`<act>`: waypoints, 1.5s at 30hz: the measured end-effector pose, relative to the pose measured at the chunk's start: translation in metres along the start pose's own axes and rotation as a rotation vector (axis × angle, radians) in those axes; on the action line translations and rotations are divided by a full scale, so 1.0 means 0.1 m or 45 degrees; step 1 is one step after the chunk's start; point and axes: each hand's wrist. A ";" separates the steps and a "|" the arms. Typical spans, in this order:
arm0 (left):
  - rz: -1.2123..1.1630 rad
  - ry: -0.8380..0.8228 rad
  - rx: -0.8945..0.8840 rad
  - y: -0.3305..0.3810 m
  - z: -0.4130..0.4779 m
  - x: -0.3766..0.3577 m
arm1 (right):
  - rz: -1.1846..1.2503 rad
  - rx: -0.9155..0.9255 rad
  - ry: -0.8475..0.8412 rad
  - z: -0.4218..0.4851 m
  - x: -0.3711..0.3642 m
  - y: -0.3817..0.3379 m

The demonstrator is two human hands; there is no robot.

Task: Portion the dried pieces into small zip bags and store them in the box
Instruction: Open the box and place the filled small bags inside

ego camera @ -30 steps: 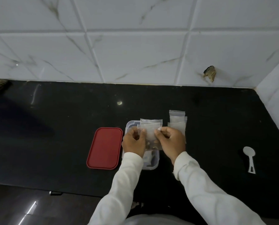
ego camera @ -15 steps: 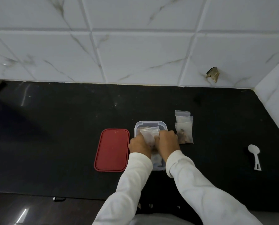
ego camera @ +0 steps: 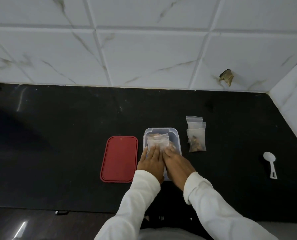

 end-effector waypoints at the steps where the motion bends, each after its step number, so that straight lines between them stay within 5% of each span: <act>1: 0.089 -0.050 0.014 0.01 0.02 -0.02 | 0.003 0.006 -0.047 0.01 0.01 -0.01; 10: 0.380 -0.325 0.043 0.03 0.13 0.08 | -0.069 0.138 -0.164 0.06 0.09 -0.03; 15: 0.102 -0.121 0.063 0.08 0.05 0.14 | 0.082 0.113 -0.087 -0.06 0.27 0.10; 20: -0.037 0.227 0.013 0.25 0.01 0.20 | 0.070 0.159 0.447 -0.40 0.14 0.45; 25: -0.293 0.415 -0.030 0.64 0.05 0.40 | 0.228 -0.092 0.831 -0.49 -0.02 0.89; 29: -0.796 0.467 -0.059 0.98 0.23 0.37 | 0.423 -0.197 0.760 -0.41 -0.13 1.23; 34: -1.408 0.467 0.137 1.33 0.66 0.24 | 1.139 -0.503 0.640 -0.22 -0.21 1.50; 45: -1.363 0.586 0.387 1.42 1.19 -0.03 | 1.510 -0.632 0.440 0.29 -0.20 1.83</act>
Point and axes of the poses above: each hand's wrist, its own z-axis towards the middle knuckle, its own x-axis out of the back of the hand, y = z × x, and after that the axes turned 8 degrees about -z, right-handed
